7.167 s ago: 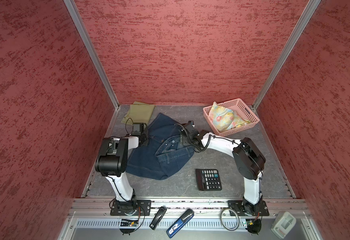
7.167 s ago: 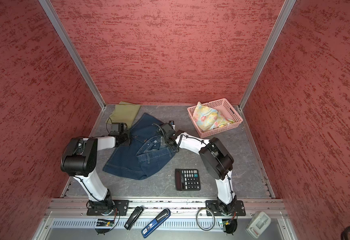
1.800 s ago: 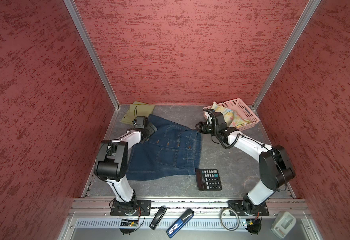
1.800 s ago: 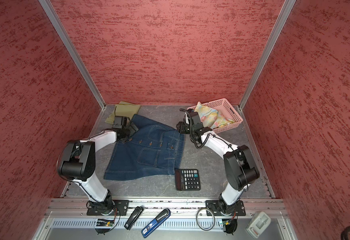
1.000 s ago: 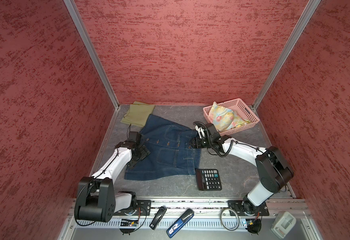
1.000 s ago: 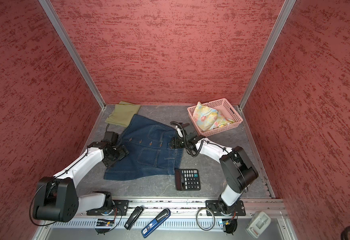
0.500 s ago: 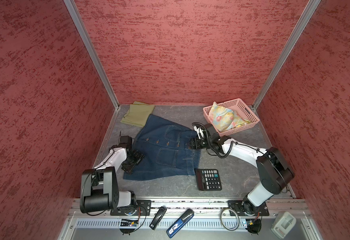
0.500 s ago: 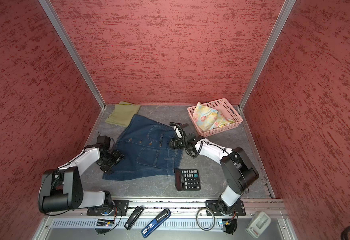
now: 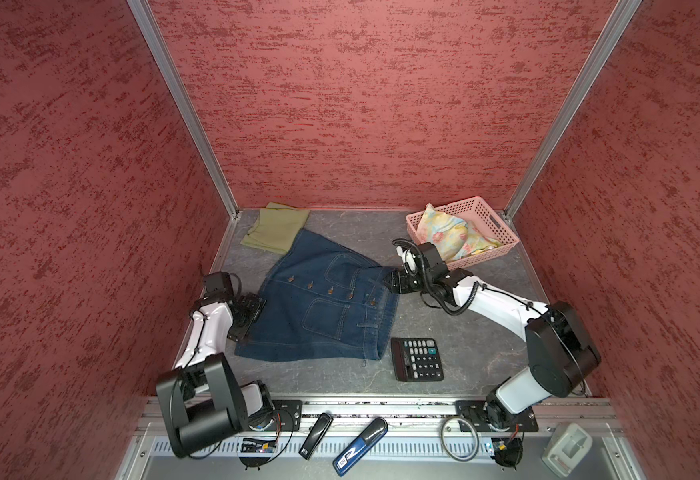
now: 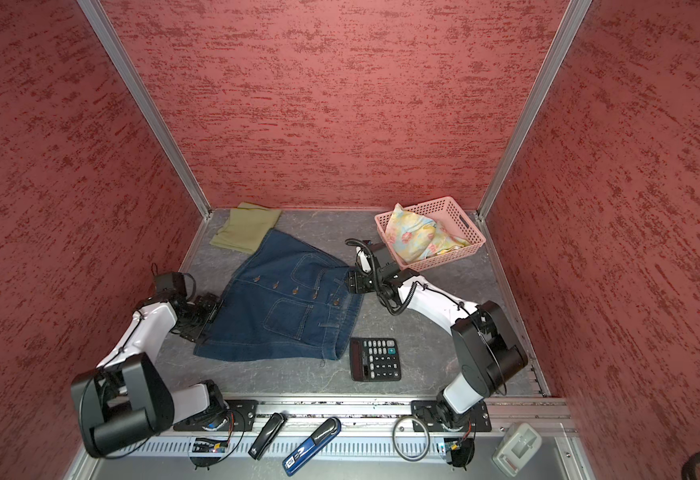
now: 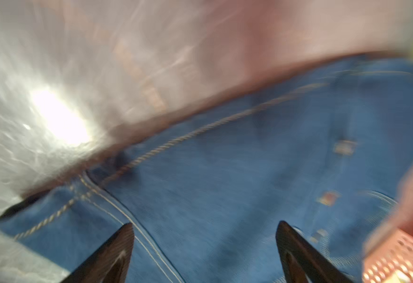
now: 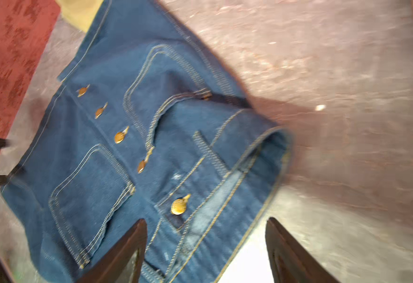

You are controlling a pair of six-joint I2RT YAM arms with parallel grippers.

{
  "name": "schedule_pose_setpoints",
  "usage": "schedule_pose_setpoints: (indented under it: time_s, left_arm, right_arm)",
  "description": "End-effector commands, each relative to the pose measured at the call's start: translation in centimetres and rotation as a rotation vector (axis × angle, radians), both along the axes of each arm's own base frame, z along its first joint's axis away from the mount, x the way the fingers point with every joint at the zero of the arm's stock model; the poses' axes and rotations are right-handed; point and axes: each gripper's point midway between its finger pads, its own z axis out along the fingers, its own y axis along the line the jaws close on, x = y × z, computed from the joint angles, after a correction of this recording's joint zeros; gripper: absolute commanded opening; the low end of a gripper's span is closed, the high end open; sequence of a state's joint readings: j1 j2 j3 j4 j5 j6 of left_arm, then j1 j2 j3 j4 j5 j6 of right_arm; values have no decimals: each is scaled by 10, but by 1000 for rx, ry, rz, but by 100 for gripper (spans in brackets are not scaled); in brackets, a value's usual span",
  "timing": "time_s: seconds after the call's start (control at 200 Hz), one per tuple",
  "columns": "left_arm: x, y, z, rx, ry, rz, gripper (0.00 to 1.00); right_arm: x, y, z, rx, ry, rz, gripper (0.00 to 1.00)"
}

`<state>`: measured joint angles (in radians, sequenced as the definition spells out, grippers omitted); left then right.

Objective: Fold and stack skirts
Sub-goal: Smooth out the skirt at the center of the table, then fold the skirt at the center of the table.

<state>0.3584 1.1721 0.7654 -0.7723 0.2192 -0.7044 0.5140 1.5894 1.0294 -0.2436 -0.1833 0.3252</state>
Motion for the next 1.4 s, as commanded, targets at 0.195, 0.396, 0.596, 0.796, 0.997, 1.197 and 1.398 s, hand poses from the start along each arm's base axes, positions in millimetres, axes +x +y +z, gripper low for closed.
schedule_pose_setpoints:
  time_s: [0.195,0.396,0.596,0.796,0.997,1.197,1.398]
  left_arm:
    - [84,-53,103,315,-332,-421,98]
    - [182,-70,82,444,-258,-565,93]
    - [279,-79,49,553,-269,-720,84]
    - [342,-74,28,567,-279,-781,84]
    - [369,-67,13,450,-337,-781,69]
    - [374,-87,1,357,-342,-849,60]
    - [368,-102,-8,331,-346,-886,60]
  right_arm:
    - [50,-9,5,27,-21,-80,79]
    - [58,2,4,86,-34,-56,81]
    - [58,1,3,65,-90,-17,81]
    - [67,5,3,64,-136,-1,80]
    - [73,12,18,110,-212,18,79]
    - [74,11,21,117,-249,18,79]
    - [73,11,18,122,-246,17,79]
